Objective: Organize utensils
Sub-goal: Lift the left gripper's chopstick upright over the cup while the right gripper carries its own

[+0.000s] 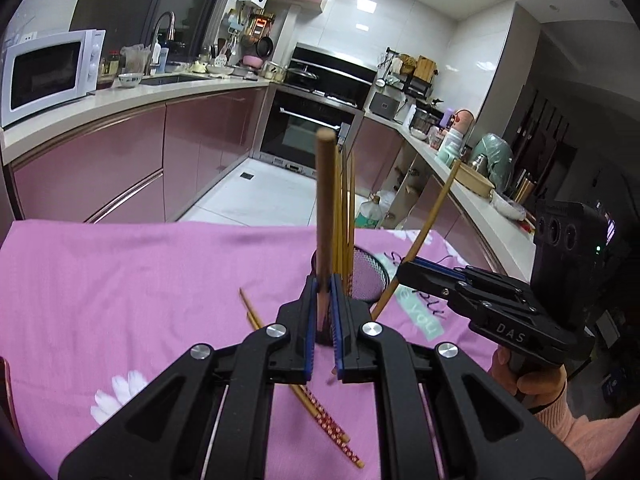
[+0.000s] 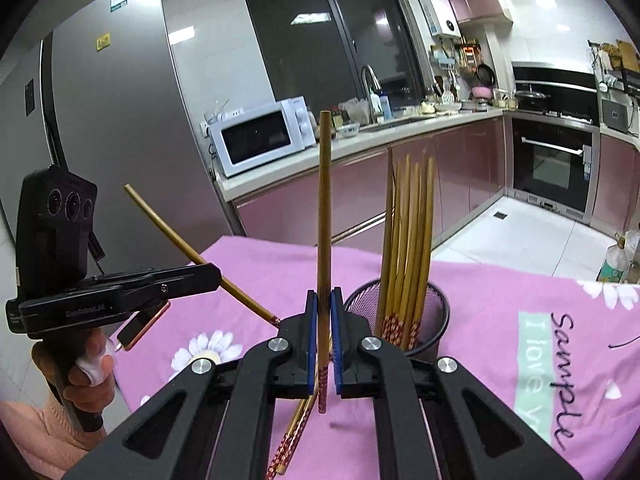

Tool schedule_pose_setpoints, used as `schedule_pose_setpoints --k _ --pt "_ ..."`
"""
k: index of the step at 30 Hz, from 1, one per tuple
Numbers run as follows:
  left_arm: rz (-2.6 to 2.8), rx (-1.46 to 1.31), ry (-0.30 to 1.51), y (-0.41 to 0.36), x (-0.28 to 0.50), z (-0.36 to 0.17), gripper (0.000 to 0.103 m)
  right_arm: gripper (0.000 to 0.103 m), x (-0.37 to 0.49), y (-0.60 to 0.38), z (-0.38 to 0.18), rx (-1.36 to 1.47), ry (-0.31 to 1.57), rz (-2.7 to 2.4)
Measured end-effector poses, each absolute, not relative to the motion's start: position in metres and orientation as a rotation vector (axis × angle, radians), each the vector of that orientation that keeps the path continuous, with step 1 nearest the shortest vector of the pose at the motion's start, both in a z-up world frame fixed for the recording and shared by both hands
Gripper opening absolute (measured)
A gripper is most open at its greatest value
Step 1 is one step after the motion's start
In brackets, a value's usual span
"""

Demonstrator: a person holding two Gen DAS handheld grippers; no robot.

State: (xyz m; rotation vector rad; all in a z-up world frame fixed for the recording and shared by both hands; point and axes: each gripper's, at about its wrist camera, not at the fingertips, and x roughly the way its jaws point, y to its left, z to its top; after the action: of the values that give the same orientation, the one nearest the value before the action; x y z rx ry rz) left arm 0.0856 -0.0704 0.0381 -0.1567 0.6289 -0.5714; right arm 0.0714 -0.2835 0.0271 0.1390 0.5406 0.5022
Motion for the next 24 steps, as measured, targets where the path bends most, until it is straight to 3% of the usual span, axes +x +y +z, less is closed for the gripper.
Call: schedule_pose_setpoints --k 24 --pt "-0.624 -0.128 0.552 -0.093 0.104 0.085 0.007 0.005 0.061 -0.294 0.058 0.107 0.435 0.467"
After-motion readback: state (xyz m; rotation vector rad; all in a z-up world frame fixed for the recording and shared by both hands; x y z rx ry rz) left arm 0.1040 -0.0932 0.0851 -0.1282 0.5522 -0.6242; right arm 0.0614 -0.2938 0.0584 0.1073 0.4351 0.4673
